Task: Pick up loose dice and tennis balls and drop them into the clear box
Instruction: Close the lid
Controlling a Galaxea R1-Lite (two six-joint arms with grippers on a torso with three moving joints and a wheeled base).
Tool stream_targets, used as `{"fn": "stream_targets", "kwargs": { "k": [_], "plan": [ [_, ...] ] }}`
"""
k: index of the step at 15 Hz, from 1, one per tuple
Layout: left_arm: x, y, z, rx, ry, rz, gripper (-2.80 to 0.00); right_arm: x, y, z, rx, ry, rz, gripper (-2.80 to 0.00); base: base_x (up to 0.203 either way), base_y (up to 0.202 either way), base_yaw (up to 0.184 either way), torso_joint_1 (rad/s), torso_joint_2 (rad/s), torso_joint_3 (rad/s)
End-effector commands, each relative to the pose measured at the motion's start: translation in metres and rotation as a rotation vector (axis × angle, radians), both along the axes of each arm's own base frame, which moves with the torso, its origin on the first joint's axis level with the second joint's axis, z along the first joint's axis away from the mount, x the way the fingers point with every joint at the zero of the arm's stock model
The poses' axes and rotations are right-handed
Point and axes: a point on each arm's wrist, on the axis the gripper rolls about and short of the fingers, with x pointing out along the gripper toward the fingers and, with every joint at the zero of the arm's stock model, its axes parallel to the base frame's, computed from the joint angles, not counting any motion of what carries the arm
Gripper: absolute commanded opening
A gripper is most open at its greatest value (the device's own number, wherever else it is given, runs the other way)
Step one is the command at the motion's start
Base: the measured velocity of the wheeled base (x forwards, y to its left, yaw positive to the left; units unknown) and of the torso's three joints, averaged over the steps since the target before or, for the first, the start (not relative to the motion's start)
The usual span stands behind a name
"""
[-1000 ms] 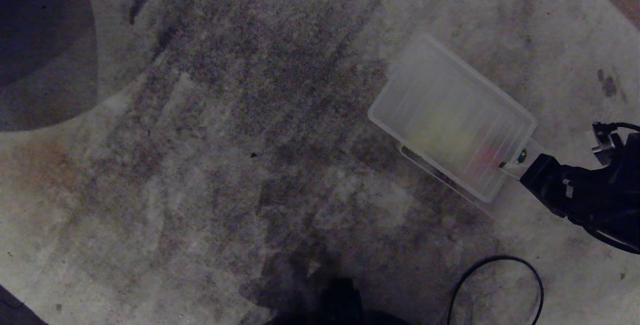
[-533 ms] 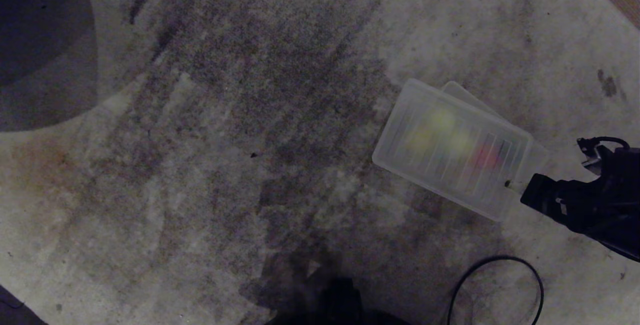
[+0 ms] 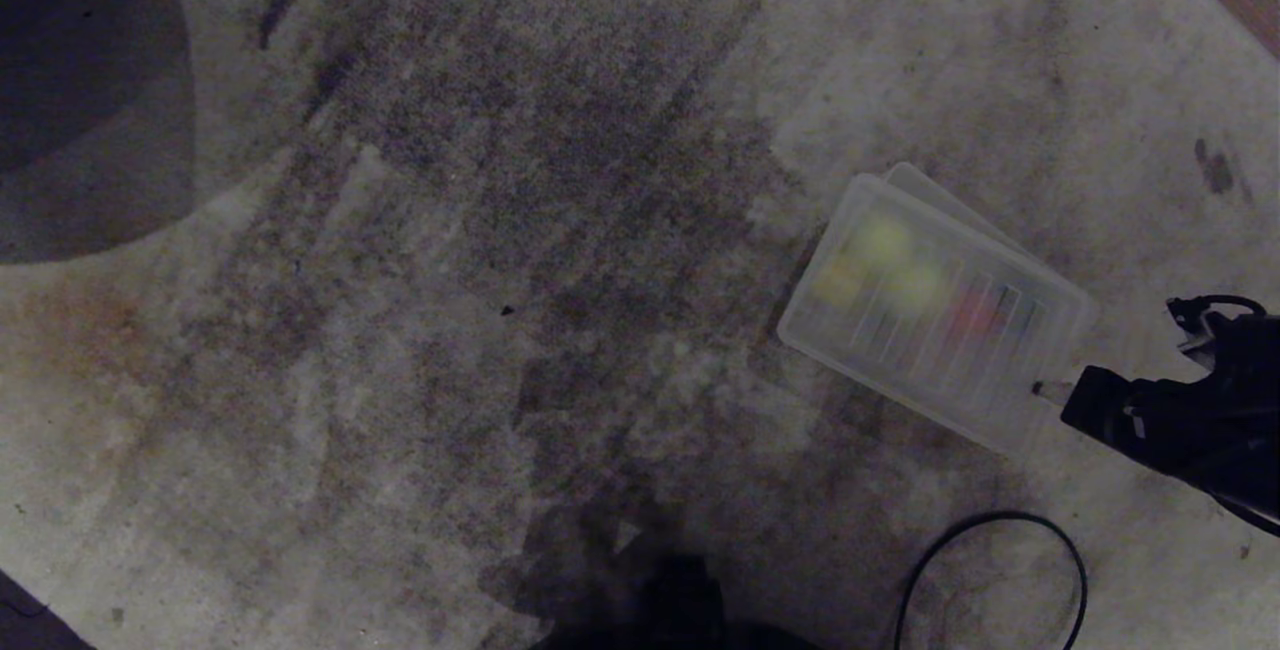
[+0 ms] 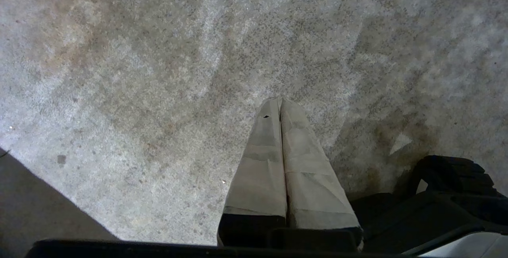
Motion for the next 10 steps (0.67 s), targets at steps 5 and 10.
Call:
{"fn": "stream_targets", "kwargs": {
  "k": [5,10],
  "plan": [
    [0.0,0.0,0.0,-0.001,0.003,0.001,-2.8,0.001,-0.016,-0.013,-0.055,0.055,-0.025,-2.8,0.0,0.0,0.0,0.0,0.0,0.0],
    [0.0,0.0,0.0,-0.001,0.003,0.001,-2.8,0.004,-0.021,-0.008,-0.048,0.027,-0.033,-2.8,0.0,0.0,0.0,0.0,0.0,0.0]
  ]
}}
